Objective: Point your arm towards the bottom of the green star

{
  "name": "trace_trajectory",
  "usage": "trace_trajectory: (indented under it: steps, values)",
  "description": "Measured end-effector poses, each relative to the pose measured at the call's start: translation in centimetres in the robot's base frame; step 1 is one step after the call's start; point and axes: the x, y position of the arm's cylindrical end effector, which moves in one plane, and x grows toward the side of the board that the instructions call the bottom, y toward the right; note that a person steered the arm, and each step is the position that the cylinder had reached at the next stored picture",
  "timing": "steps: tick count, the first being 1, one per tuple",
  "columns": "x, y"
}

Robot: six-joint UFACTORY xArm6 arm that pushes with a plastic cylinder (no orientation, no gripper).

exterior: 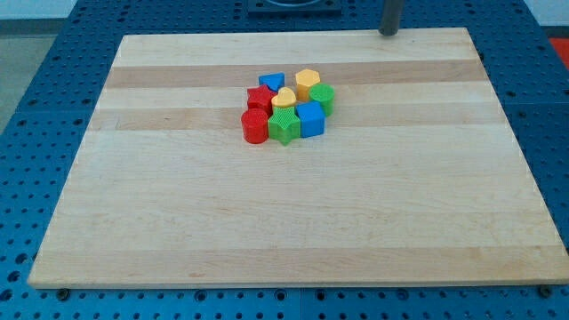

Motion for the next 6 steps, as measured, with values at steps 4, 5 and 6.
trace_trajectory:
  steps: [4,5,6]
  values:
    - [11.3,-1.0]
    - [16.9,-1.1]
    - [22.8,-3.7]
